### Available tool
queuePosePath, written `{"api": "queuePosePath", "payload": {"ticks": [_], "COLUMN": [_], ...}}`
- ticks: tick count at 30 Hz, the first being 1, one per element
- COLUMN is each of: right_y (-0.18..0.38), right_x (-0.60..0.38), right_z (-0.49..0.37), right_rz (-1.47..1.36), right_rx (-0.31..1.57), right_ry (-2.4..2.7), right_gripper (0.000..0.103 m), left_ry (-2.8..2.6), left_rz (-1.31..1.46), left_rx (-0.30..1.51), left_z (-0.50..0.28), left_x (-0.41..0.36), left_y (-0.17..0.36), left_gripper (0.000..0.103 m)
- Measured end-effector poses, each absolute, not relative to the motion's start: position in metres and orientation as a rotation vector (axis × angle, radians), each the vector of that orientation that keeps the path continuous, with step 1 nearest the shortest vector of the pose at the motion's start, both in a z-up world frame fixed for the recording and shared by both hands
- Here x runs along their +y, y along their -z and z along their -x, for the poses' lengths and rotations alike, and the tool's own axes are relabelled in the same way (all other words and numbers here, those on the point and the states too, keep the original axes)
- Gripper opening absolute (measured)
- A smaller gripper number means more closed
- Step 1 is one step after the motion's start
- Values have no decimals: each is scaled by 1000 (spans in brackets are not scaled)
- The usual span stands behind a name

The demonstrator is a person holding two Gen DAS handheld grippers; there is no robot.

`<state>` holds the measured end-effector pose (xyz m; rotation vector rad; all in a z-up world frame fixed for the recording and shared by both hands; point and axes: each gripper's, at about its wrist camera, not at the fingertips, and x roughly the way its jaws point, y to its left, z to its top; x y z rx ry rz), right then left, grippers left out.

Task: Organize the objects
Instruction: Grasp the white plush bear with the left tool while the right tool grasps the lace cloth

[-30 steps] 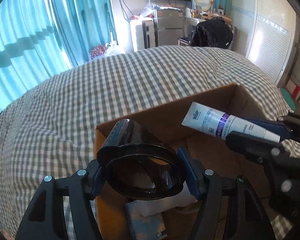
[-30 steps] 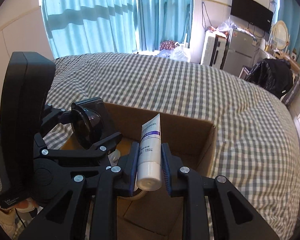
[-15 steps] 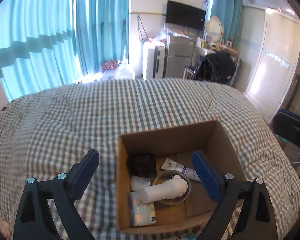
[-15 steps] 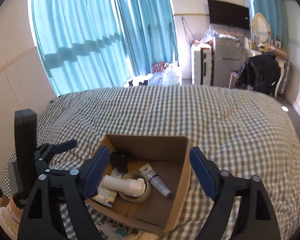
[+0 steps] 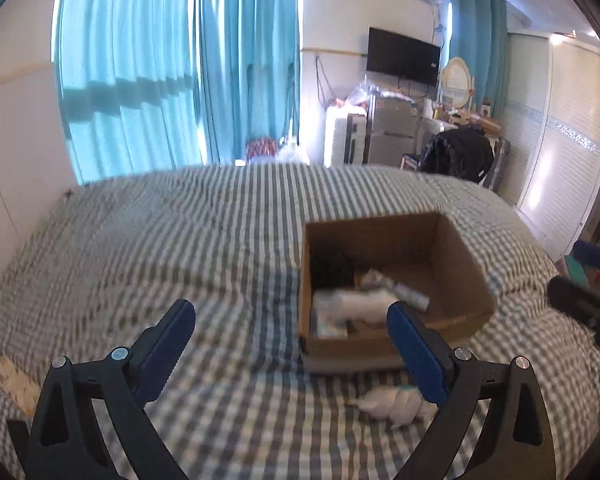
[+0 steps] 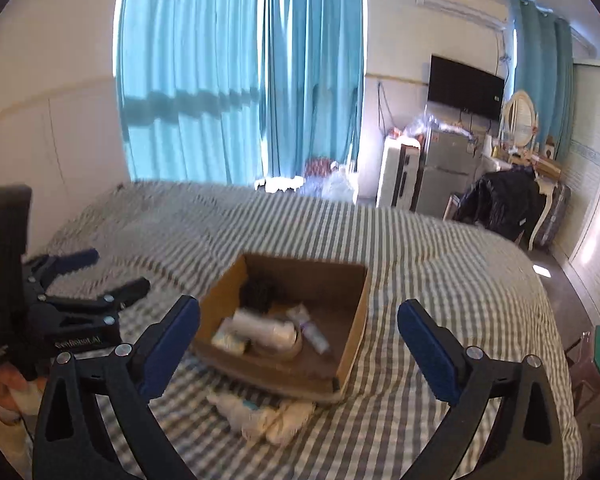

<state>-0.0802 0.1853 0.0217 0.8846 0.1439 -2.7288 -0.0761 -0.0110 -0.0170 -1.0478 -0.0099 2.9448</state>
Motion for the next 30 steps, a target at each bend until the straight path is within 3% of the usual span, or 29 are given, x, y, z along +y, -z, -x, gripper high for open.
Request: {"api": "queuePosePath", "payload": {"ticks": [7, 12, 15, 17, 20, 23, 30], "right_y": [104, 146, 158, 159, 154, 143, 118], "right_x": [189, 186, 184, 184, 183, 188, 209], "right_z": [100, 117, 122, 121, 116, 108, 92], "right_rz": [-1285, -1431, -1479, -1458, -1433, -1380, -1310], "right_rx": [57, 47, 27, 14, 28, 10, 36], "right_ry": [2601, 2520, 2473, 2456, 2445, 2455, 2552], "right_gripper": [99, 97, 81, 66, 29, 22, 22], "left_ry": [-2898, -2886, -2870, -2869, -2847, -2801, -2635], "left_rz": [1256, 1354, 1359, 1362, 1374, 1387, 1450], "left_rx": [39, 58, 43, 52, 75, 104, 116], "left_z": [72, 80, 80, 79, 76, 73, 84], "left_x": [12, 13, 13, 13, 19, 31, 72], "left_y": [102, 123, 124, 124, 124, 127, 146], "left_gripper": [99, 99, 99, 99, 99, 99, 99]}}
